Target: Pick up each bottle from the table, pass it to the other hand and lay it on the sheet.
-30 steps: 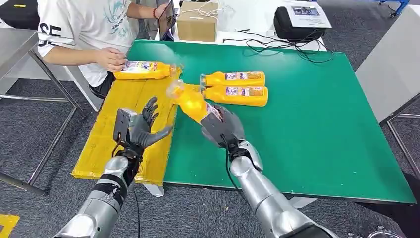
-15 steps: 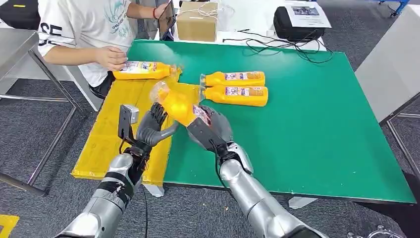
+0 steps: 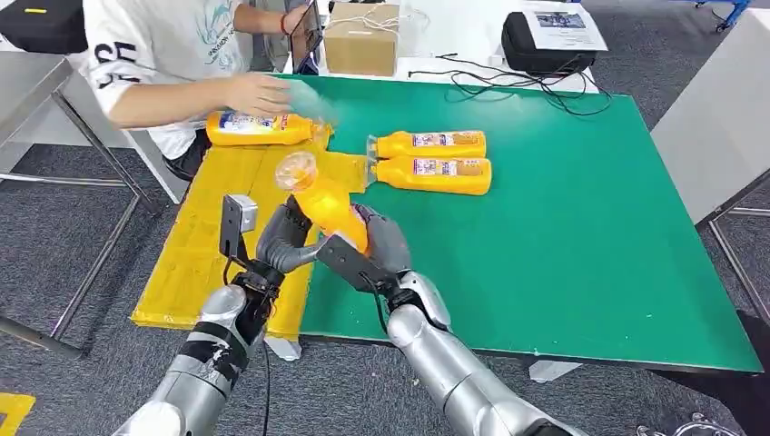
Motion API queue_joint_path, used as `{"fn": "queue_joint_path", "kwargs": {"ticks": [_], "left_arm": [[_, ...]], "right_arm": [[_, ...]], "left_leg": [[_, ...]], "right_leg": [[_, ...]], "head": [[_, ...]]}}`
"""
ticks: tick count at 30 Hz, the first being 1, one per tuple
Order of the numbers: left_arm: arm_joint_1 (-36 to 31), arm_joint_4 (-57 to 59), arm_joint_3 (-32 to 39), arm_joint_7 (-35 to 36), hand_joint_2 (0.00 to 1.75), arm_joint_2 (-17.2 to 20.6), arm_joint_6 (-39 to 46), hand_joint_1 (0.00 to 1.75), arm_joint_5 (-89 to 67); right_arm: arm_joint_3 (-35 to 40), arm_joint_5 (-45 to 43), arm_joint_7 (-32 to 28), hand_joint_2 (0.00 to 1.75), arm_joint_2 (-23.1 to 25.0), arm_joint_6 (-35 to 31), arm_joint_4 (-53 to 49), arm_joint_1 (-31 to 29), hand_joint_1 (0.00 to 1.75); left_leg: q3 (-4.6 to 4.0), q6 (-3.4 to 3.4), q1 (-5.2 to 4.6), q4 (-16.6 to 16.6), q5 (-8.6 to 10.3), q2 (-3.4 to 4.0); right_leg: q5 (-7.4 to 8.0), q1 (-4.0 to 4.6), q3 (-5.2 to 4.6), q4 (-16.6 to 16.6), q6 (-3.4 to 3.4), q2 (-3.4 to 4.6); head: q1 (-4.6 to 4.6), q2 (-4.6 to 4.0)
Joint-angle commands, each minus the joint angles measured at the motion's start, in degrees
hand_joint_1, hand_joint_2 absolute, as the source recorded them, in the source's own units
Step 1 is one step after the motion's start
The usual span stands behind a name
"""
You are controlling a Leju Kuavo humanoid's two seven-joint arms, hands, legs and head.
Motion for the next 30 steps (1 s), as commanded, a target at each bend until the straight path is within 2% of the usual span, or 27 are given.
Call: {"fn": "queue_joint_path", "kwargs": {"ticks": [1, 11, 18, 19, 24, 30], "left_arm": [[-1.5, -0.2, -3.7, 1.1, 1.75, 2.1, -2.0, 0.0, 1.5], [-0.4, -1.9, -4.9, 1.1, 1.75, 2.9, -3.0, 0.0, 1.6], [-0.7, -2.0, -6.7, 1.6, 1.75, 4.0, -4.2, 0.02, -0.2], [-1.5, -0.4, -6.8, 2.4, 1.75, 4.1, -4.5, 1.75, -0.3], [-3.6, 4.9, -6.7, 3.6, 1.75, 4.1, -5.0, 1.75, 0.3], [-2.9, 6.0, -5.4, 3.8, 1.75, 3.7, -3.5, 1.75, 0.8]], "right_arm": [[2.3, -0.3, 0.7, 1.75, -1.0, 0.0, 4.9, -3.1, 1.75], [1.7, -0.5, 1.7, 1.75, -0.7, 1.2, 6.3, -3.7, 1.75], [2.8, 1.3, 4.3, 1.75, 0.3, 4.2, 10.6, -6.9, 1.75], [3.1, 1.6, 4.6, 1.75, 0.7, 3.4, 10.6, -7.2, 1.75], [3.7, 1.1, 5.4, 1.75, 0.9, 3.3, 9.5, -7.8, 1.75], [3.3, -0.7, 5.6, 1.75, 0.8, 1.9, 7.3, -8.1, 1.75]], "left_leg": [[0.28, -0.08, 0.05, 0.0, -0.14, 0.0], [0.21, -0.06, 0.03, 0.0, -0.1, 0.02], [0.24, -0.08, 0.03, 0.1, -0.14, 0.05], [0.14, -0.06, 0.03, 0.0, -0.08, 0.05], [0.24, -0.08, 0.03, 0.0, -0.11, 0.04], [0.2, -0.06, 0.02, 0.0, -0.12, 0.06]], "right_leg": [[-0.15, 0.05, 0.28, 0.0, -0.11, 0.0], [-0.1, 0.03, 0.2, 0.0, -0.08, 0.02], [-0.14, 0.04, 0.22, 0.1, -0.11, 0.05], [-0.07, 0.04, 0.13, 0.0, -0.08, 0.05], [-0.12, 0.04, 0.22, 0.1, -0.1, 0.04], [-0.11, 0.02, 0.17, 0.1, -0.08, 0.07]], "head": [[0.0, 0.0], [0.0, 0.0], [0.0, 0.0], [0.0, 0.0], [0.0, 0.0], [0.0, 0.0]]}}
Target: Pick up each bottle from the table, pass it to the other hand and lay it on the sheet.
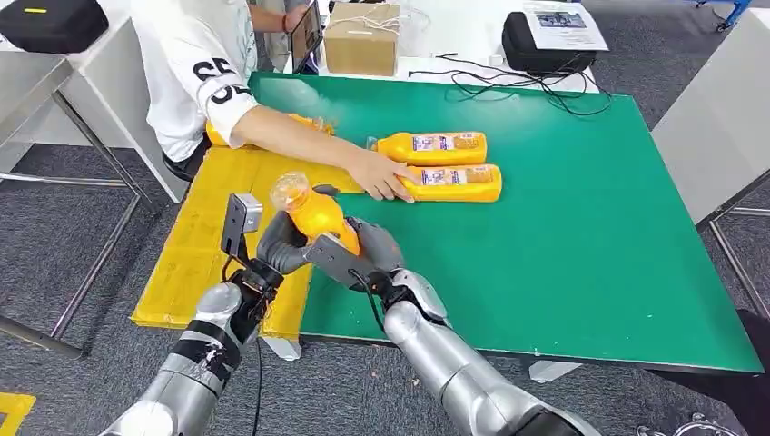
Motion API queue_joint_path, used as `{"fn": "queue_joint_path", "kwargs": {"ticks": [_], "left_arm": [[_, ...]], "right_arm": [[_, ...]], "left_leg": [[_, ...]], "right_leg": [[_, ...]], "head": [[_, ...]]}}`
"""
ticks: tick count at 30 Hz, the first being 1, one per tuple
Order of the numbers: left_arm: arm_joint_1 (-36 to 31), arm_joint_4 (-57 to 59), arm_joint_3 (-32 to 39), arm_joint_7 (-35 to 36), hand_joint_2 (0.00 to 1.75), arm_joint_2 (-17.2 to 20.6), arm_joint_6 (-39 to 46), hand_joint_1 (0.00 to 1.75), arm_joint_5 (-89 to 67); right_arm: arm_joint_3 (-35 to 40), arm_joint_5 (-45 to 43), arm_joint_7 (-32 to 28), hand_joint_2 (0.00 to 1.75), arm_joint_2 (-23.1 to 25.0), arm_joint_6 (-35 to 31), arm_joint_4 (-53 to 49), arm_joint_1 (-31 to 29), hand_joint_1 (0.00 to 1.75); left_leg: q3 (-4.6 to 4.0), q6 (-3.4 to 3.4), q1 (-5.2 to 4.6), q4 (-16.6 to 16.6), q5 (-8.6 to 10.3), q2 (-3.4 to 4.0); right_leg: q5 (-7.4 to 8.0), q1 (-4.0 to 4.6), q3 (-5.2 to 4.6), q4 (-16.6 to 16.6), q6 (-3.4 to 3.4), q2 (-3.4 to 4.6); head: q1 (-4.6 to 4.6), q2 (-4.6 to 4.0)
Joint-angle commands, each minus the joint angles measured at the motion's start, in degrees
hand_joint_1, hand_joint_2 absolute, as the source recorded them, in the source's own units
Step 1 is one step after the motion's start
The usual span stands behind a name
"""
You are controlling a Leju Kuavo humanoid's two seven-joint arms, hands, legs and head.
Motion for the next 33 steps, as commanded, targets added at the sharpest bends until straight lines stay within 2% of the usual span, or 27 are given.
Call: {"fn": "queue_joint_path", "kwargs": {"ticks": [1, 3, 5, 6, 15, 16, 17, 19, 20, 22, 25, 31, 33], "left_arm": [[-2.5, 7.2, -1.2, 0.7, 1.75, 0.7, 0.7, 1.75, 0.6], [-2.5, 7.3, -1.0, 0.6, 1.75, 0.7, 0.8, 1.75, 0.7], [-2.3, 7.3, 0.1, 0.9, 1.75, 0.3, 1.7, 1.75, 1.5], [-2.2, 7.2, 1.3, 0.9, 1.75, 0.0, 2.3, 1.75, 2.7], [-1.9, 6.1, 3.0, 0.2, 1.75, -0.1, 5.1, 1.75, 2.8], [-2.0, 5.9, 3.2, -1.0, 1.75, 0.2, 6.3, 1.75, 2.0], [-2.5, 5.4, 3.5, -4.1, 1.75, 0.7, 12.0, 1.75, -1.5], [-3.6, 5.3, 5.7, -5.1, 1.75, 1.3, 14.3, 1.75, -3.5], [-4.7, 5.5, 6.8, -6.9, 1.75, 2.3, 18.9, 1.75, -7.1], [-6.4, 6.9, 9.5, -8.3, 1.75, 3.7, 22.2, 1.75, -11.3], [-7.6, 6.9, 12.8, -10.6, 1.75, 5.3, 23.7, 1.75, -16.1], [-8.7, 1.7, 10.9, -11.7, 1.75, 10.5, 27.4, 1.75, -32.6], [-8.8, 1.6, 11.0, -11.7, 1.75, 10.6, 27.3, 1.75, -32.6]], "right_arm": [[1.4, -2.1, 0.0, 1.75, -0.2, -1.2, 1.6, -4.6, 1.75], [1.1, -2.2, -0.2, 1.75, -0.5, -1.3, 1.4, -4.5, 1.75], [0.3, -2.7, -0.3, 1.75, -0.7, -1.9, 0.9, -4.1, 1.05], [-0.5, -3.3, -1.0, 1.75, -0.8, -3.2, 0.0, -3.5, 0.0], [-2.0, -4.7, -2.4, 1.75, -1.4, -4.2, -2.6, -1.9, 0.0], [-3.3, -6.1, -3.7, 1.75, -1.6, -5.2, -4.1, -1.1, 0.0], [-4.7, -7.7, -5.5, 1.75, -2.0, -6.3, -6.3, 0.1, 0.0], [-6.0, -9.6, -7.1, 1.75, -3.5, -6.3, -11.8, 2.8, 0.0], [-7.7, -12.1, -9.8, 1.75, -4.4, -7.3, -17.2, 5.5, 0.0], [-9.4, -14.7, -11.0, 1.75, -6.0, -6.5, -25.0, 9.5, 0.0], [-11.3, -17.1, -11.9, 1.75, -7.4, -5.7, -31.1, 12.9, 0.0], [-13.4, -18.8, -13.4, 1.75, -9.0, -4.3, -34.0, 14.9, 0.0], [-13.5, -18.8, -13.4, 1.75, -9.0, -4.2, -33.9, 14.9, 0.0]], "left_leg": [[0.12, -0.04, 0.01, 0.0, -0.06, 0.02], [0.16, -0.05, -0.01, 0.0, -0.08, 0.0], [0.19, -0.06, 0.01, 0.0, -0.1, -0.01], [0.13, -0.04, -0.01, 0.0, -0.06, -0.02], [0.2, -0.05, 0.04, 0.0, -0.09, -0.03], [0.33, -0.08, 0.05, 0.0, -0.17, -0.05], [0.22, -0.06, 0.04, 0.0, -0.1, -0.08], [0.26, -0.07, 0.05, 0.0, -0.12, -0.1], [0.13, -0.05, 0.08, 0.0, -0.07, -0.12], [0.08, -0.05, 0.07, 0.0, -0.04, -0.11], [0.17, -0.09, 0.09, 0.0, -0.09, -0.19], [0.1, -0.06, 0.09, 0.1, -0.1, -0.07], [0.1, -0.06, 0.09, 0.1, -0.09, -0.11]], "right_leg": [[-0.06, 0.01, 0.1, 0.0, -0.06, 0.03], [-0.09, 0.0, 0.14, 0.0, -0.07, 0.02], [-0.1, 0.01, 0.18, 0.0, -0.08, 0.02], [-0.06, -0.01, 0.12, 0.0, -0.06, 0.01], [-0.1, 0.04, 0.2, 0.0, -0.08, -0.02], [-0.19, 0.05, 0.33, 0.0, -0.11, -0.04], [-0.13, 0.04, 0.23, 0.0, -0.08, -0.06], [-0.15, 0.05, 0.28, 0.0, -0.09, -0.09], [-0.09, 0.08, 0.17, 0.0, -0.07, -0.11], [-0.06, 0.07, 0.13, 0.0, -0.07, -0.1], [-0.14, 0.09, 0.22, 0.0, -0.11, -0.17], [-0.11, 0.1, 0.12, 0.0, -0.09, -0.06], [-0.11, 0.1, 0.13, 0.0, -0.09, -0.1]], "head": [[0.0, 0.0], [0.0, 0.0], [0.0, 0.0], [0.02, 0.0], [0.02, 0.0], [0.0, 0.0], [0.02, 0.0], [0.02, 0.0], [0.02, 0.0], [0.0, 0.0], [0.02, 0.0], [0.02, 0.0], [0.02, 0.0]]}}
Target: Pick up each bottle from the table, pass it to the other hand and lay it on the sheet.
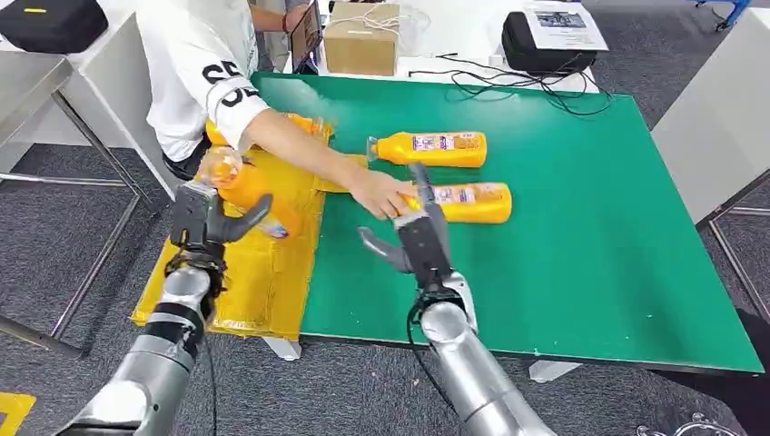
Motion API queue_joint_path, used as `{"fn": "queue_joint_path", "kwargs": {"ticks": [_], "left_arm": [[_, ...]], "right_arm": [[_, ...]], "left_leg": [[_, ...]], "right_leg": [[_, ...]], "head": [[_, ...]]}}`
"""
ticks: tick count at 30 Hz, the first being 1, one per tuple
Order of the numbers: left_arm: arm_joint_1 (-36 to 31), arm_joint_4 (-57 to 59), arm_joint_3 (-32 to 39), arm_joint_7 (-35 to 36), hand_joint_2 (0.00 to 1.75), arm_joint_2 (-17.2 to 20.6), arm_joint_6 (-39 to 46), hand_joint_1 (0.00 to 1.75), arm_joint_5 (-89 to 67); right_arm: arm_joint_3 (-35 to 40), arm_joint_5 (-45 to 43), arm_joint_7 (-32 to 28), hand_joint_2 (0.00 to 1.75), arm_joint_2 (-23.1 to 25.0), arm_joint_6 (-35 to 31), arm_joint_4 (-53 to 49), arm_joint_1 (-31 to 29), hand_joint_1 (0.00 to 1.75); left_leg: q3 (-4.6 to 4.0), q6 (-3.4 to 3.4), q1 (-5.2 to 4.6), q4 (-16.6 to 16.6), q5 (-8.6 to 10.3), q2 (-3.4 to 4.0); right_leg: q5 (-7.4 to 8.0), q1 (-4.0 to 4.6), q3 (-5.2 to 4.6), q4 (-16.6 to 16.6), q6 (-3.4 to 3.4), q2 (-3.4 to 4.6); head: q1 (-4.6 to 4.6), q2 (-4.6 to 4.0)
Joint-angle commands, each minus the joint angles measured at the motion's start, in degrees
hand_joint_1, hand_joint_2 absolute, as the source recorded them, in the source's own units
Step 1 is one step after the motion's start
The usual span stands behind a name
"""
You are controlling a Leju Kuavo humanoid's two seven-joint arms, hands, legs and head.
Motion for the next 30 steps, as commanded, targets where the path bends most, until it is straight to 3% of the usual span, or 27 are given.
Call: {"fn": "queue_joint_path", "kwargs": {"ticks": [1, 13, 20, 23, 30], "left_arm": [[-4.8, -0.7, 0.4, 0.1, 1.75, 5.5, 1.4, 1.75, -9.9], [-4.5, -0.6, 0.1, -0.2, 1.75, 5.3, 1.6, 1.75, -11.1], [-4.3, 4.8, -6.9, -2.9, 1.75, 11.1, 3.2, 1.75, -27.3], [-5.5, 10.1, -14.8, -3.5, 1.75, 15.1, 3.8, 1.75, -37.6], [-11.5, 19.7, -24.0, -1.1, 1.75, 16.1, 4.2, 1.75, -46.9]], "right_arm": [[-3.8, -1.2, -0.9, 1.75, -3.9, 1.4, -7.1, 2.2, 0.0], [-3.7, -1.2, -0.9, 1.75, -3.7, 1.5, -6.8, 2.0, 0.0], [-3.4, -2.4, -1.8, 1.75, -4.5, 3.6, -6.2, 1.2, 0.0], [-2.5, -2.7, -2.2, 1.75, -4.9, 4.8, -5.7, 0.0, 0.0], [-1.4, -2.8, -2.1, 1.75, -4.6, 6.3, -5.6, -1.7, 0.0]], "left_leg": [[0.23, -0.08, 0.09, 0.1, -0.16, -0.12], [0.25, -0.07, 0.05, 0.0, -0.14, -0.04], [0.24, -0.07, 0.04, 0.0, -0.1, 0.04], [0.36, -0.08, 0.03, 0.0, -0.14, 0.1], [0.13, -0.06, 0.05, 0.0, -0.06, -0.04]], "right_leg": [[-0.19, 0.09, 0.27, 0.1, -0.11, -0.11], [-0.16, 0.05, 0.27, 0.1, -0.1, -0.04], [-0.1, 0.04, 0.22, 0.0, -0.09, 0.03], [-0.13, 0.03, 0.31, 0.0, -0.11, 0.08], [-0.09, 0.04, 0.12, 0.1, -0.08, -0.06]], "head": [[0.0, 0.0], [0.0, 0.0], [-0.02, 0.0], [-0.02, 0.0], [0.0, 0.0]]}}
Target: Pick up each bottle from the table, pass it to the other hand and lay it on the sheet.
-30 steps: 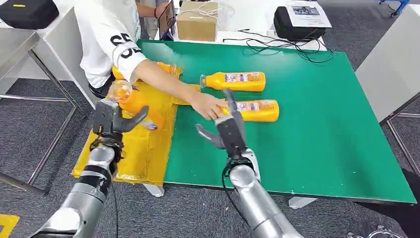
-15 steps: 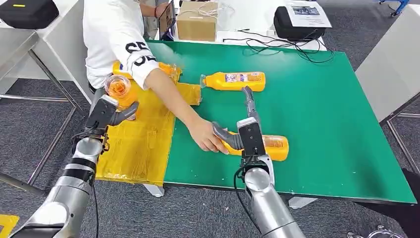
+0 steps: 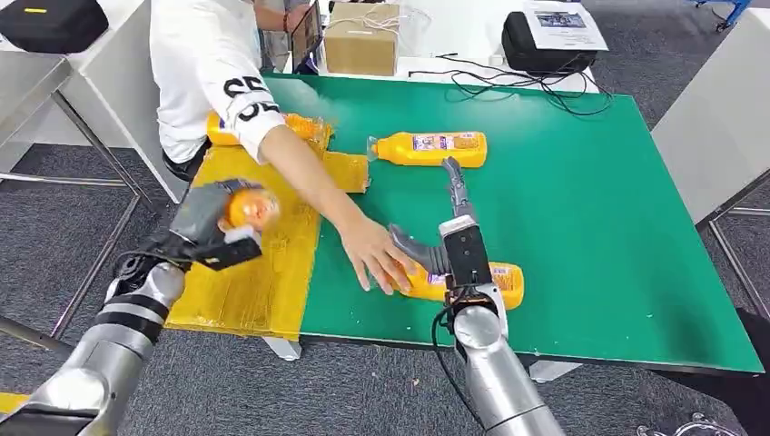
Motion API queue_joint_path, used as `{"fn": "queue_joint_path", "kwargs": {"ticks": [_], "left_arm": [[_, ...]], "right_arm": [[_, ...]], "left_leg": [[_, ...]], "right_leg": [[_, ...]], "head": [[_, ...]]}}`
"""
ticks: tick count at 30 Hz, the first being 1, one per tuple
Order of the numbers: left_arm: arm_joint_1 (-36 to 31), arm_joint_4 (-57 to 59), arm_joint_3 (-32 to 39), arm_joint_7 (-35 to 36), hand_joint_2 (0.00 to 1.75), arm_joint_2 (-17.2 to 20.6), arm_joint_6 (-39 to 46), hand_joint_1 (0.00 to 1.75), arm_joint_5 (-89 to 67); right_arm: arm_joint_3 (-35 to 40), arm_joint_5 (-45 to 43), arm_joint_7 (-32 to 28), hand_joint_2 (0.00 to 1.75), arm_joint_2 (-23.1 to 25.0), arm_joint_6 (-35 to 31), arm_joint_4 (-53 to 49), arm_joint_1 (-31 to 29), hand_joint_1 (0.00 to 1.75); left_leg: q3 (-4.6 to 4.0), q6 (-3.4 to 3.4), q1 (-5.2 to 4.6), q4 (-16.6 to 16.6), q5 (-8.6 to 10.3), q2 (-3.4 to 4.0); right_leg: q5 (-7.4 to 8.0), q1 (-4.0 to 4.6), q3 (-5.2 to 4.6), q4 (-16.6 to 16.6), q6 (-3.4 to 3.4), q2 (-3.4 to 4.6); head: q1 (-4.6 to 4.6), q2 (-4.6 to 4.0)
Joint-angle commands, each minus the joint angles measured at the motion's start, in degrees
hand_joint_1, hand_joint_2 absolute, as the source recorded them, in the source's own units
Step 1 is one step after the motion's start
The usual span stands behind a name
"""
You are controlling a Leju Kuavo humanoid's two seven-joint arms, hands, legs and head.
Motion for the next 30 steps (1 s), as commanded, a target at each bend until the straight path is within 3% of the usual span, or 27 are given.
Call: {"fn": "queue_joint_path", "kwargs": {"ticks": [1, 5, 14, 21, 28, 29, 30], "left_arm": [[-8.6, 15.0, -14.4, 2.4, 1.75, 4.1, 0.4, 1.75, -6.5], [-9.0, 15.7, -16.6, 2.9, 1.75, 4.5, 0.7, 1.75, -8.1], [-13.0, 17.8, -29.1, 5.6, 1.75, 7.4, 2.7, 1.75, -17.0], [-14.2, 19.9, -35.3, 6.5, 1.75, 5.2, 2.3, 1.75, -20.3], [-14.0, 20.6, -36.4, 6.2, 1.75, 4.8, 3.0, 1.75, -20.4], [-13.9, 20.8, -36.5, 6.2, 1.75, 4.5, 2.8, 0.58, -20.3], [-13.7, 21.0, -36.9, 6.4, 1.75, 4.3, 3.6, 0.17, -20.1]], "right_arm": [[1.5, -0.3, -0.2, 1.75, -1.2, 1.3, 1.7, -4.2, 0.0], [1.9, -0.2, -0.1, 1.75, -1.1, 1.7, 2.3, -4.8, 0.0], [2.2, 0.2, -0.2, 1.75, -0.8, 3.5, 3.5, -5.3, 0.0], [3.3, 0.9, 0.0, 1.75, -0.3, 4.5, 5.3, -6.2, 0.0], [3.5, 1.0, 0.1, 1.75, -0.3, 4.8, 5.5, -6.4, 0.0], [3.5, 1.1, 0.1, 1.75, -0.3, 4.8, 5.6, -6.3, 0.0], [3.6, 1.1, 0.1, 1.75, -0.3, 5.0, 5.8, -6.4, 0.0]], "left_leg": [[0.29, -0.09, 0.07, 0.1, -0.15, -0.07], [0.27, -0.08, 0.06, 0.1, -0.15, 0.03], [0.12, -0.07, 0.07, 0.1, -0.08, -0.01], [0.25, -0.08, 0.08, 0.1, -0.13, -0.08], [0.13, -0.06, 0.05, 0.0, -0.06, -0.09], [0.24, -0.08, 0.08, 0.1, -0.13, -0.1], [0.12, -0.06, 0.06, 0.0, -0.06, -0.07]], "right_leg": [[-0.18, 0.07, 0.3, 0.1, -0.12, -0.06], [-0.14, 0.06, 0.28, 0.1, -0.1, 0.04], [-0.09, 0.07, 0.14, 0.1, -0.08, 0.0], [-0.15, 0.08, 0.3, 0.1, -0.1, -0.05], [-0.09, 0.05, 0.17, 0.0, -0.08, -0.06], [-0.16, 0.07, 0.29, 0.1, -0.1, -0.08], [-0.08, 0.05, 0.17, 0.0, -0.06, -0.04]], "head": [[0.0, 0.0], [0.0, 0.0], [0.0, 0.0], [0.0, 0.0], [0.0, 0.0], [0.0, 0.0], [0.0, 0.0]]}}
